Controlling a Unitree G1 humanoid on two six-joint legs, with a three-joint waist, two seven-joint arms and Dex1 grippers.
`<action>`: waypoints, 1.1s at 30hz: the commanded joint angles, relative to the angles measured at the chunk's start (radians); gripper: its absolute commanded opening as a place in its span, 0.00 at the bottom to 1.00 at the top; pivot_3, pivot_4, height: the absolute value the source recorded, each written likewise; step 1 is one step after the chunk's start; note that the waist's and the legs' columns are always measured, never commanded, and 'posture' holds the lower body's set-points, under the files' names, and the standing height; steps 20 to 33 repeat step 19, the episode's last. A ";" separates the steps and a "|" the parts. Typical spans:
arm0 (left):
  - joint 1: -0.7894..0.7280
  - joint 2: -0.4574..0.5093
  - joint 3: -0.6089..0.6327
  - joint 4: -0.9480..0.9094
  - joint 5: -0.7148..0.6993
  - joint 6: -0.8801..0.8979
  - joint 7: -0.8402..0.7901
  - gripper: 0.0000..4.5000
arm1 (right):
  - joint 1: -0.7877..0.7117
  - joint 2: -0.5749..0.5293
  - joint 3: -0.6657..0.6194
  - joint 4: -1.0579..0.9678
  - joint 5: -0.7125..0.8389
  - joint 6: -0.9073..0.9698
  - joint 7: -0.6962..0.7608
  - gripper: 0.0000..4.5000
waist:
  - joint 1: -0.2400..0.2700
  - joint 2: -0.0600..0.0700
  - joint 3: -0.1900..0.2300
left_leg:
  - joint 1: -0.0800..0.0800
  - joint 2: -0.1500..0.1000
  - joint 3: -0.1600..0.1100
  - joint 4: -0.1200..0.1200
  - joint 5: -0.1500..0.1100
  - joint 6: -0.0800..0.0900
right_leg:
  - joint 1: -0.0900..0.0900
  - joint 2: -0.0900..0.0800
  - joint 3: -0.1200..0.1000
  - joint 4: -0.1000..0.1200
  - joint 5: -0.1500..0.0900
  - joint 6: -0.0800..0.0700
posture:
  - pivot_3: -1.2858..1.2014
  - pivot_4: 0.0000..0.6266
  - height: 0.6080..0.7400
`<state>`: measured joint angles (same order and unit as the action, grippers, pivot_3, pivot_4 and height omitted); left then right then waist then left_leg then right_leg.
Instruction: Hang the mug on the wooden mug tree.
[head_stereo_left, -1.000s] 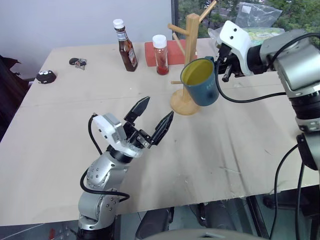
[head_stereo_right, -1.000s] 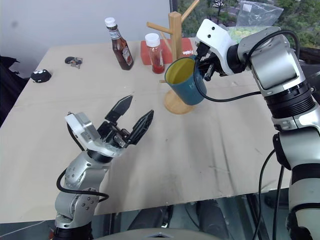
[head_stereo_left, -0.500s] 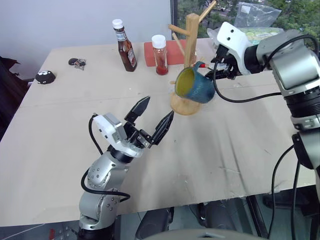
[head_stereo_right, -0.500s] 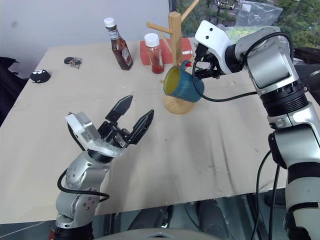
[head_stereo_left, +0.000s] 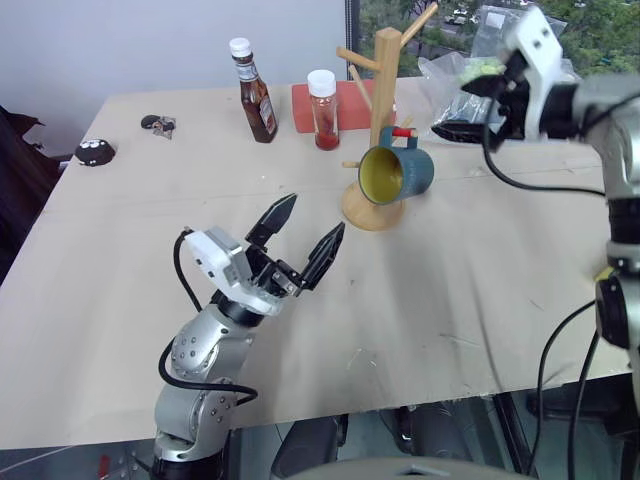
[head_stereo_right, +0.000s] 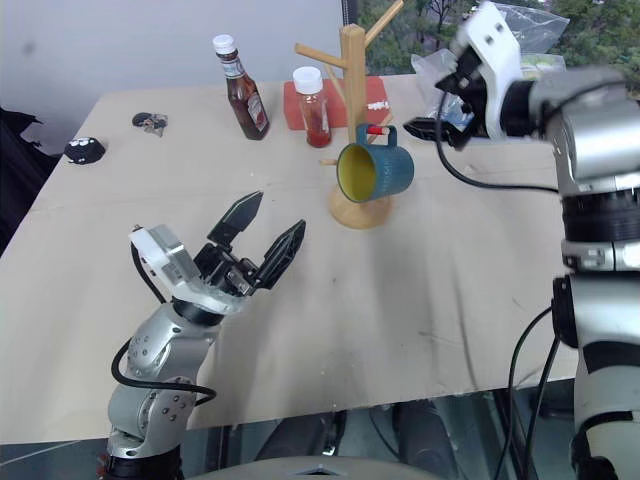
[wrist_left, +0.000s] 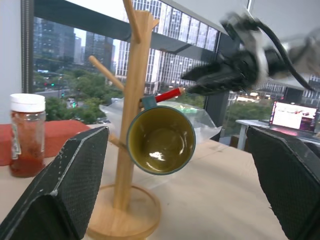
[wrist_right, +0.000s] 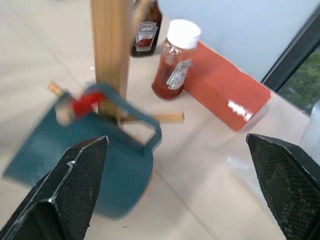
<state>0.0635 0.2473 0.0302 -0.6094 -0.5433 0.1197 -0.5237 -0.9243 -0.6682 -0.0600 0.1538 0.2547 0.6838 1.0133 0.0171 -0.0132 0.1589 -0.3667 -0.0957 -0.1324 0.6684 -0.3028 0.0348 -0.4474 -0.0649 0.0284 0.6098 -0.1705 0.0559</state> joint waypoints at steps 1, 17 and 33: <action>0.057 0.025 -0.004 -0.041 -0.005 0.016 -0.003 1.00 | 0.291 0.012 -0.146 -0.229 0.141 -0.024 0.022 1.00 | 0.001 0.000 -0.001 | 0.000 0.000 -0.002 0.001 0.000 0.000 | 0.001 0.000 -0.002 0.000 0.000 0.000 | 0.52 0.24 1.00; 0.344 0.184 -0.055 0.051 0.199 0.097 0.004 1.00 | 0.997 0.240 -0.155 -0.323 0.073 -0.511 -0.141 1.00 | -0.012 0.004 0.001 | 0.024 0.006 0.009 0.001 -0.003 0.005 | 0.021 0.009 0.005 0.000 -0.003 0.004 | 0.52 0.24 1.00; 0.338 0.179 -0.053 0.055 0.206 0.096 0.009 1.00 | 1.008 0.241 -0.152 -0.302 0.076 -0.537 -0.142 1.00 | -0.012 0.004 0.001 | 0.024 0.006 0.010 0.001 -0.003 0.005 | 0.021 0.009 0.005 0.000 -0.003 0.004 | 0.52 0.24 1.00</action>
